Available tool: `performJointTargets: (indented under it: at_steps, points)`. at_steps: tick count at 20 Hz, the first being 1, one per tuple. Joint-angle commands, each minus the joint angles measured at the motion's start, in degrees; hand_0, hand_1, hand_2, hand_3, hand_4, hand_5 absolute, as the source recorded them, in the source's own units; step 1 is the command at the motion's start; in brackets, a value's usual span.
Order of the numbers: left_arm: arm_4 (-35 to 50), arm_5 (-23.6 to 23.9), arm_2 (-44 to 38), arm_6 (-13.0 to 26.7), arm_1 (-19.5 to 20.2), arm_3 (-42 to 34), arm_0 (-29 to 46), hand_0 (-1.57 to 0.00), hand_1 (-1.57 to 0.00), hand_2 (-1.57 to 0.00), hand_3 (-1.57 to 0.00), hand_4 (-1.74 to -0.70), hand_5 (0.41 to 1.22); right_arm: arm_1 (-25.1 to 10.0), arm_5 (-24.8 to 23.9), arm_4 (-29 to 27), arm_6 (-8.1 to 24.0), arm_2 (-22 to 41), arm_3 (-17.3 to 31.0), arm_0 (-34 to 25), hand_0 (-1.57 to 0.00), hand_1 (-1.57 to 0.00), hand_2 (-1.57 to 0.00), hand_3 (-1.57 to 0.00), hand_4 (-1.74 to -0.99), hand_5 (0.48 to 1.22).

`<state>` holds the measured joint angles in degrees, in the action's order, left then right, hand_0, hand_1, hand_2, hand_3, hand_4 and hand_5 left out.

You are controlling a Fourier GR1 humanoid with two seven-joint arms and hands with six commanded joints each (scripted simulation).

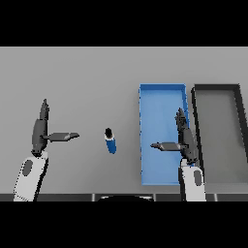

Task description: Pick up the blue pipe and place it into the blue bin.

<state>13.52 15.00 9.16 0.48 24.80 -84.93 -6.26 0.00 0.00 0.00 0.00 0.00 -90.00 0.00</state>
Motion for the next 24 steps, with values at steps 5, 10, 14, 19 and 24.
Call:
performJointTargets:
  at_steps: [5,10,14,19,24]
  points:
    - [-0.3,0.3,0.3,-0.4,-0.2,-0.5,0.3,0.00,0.00,0.00,0.00,-1.01,0.586,-0.3,0.2,-0.3,-0.2,-0.1,-0.3,0.4,0.00,0.00,0.00,0.00,-1.222,0.603]
    - [-1.5,-12.5,4.2,-7.3,8.0,-2.2,4.5,0.00,0.00,0.00,0.00,-1.01,0.588,-7.0,4.0,5.6,-5.3,3.9,-6.2,5.4,0.00,0.00,0.00,0.00,-1.228,0.599]
    - [-0.6,-15.6,4.2,-8.8,9.8,-2.3,5.0,0.00,0.00,0.00,0.00,-1.01,0.589,-7.5,4.3,6.7,-3.9,4.8,-6.5,6.0,0.00,0.00,0.00,0.00,-1.226,0.593]
    - [0.0,-21.7,7.6,-8.7,11.3,-5.4,5.1,0.00,0.00,0.00,0.00,-1.02,0.573,-8.0,4.5,6.7,-4.2,4.7,-6.9,5.7,0.00,0.00,0.00,0.00,-1.220,0.589]
    - [-0.5,-26.0,12.5,-3.7,12.0,-9.8,5.6,0.00,0.00,0.00,0.00,-1.06,0.498,-8.1,5.1,6.7,-5.9,5.1,-7.2,5.7,0.00,0.00,0.00,0.00,-1.233,0.604]
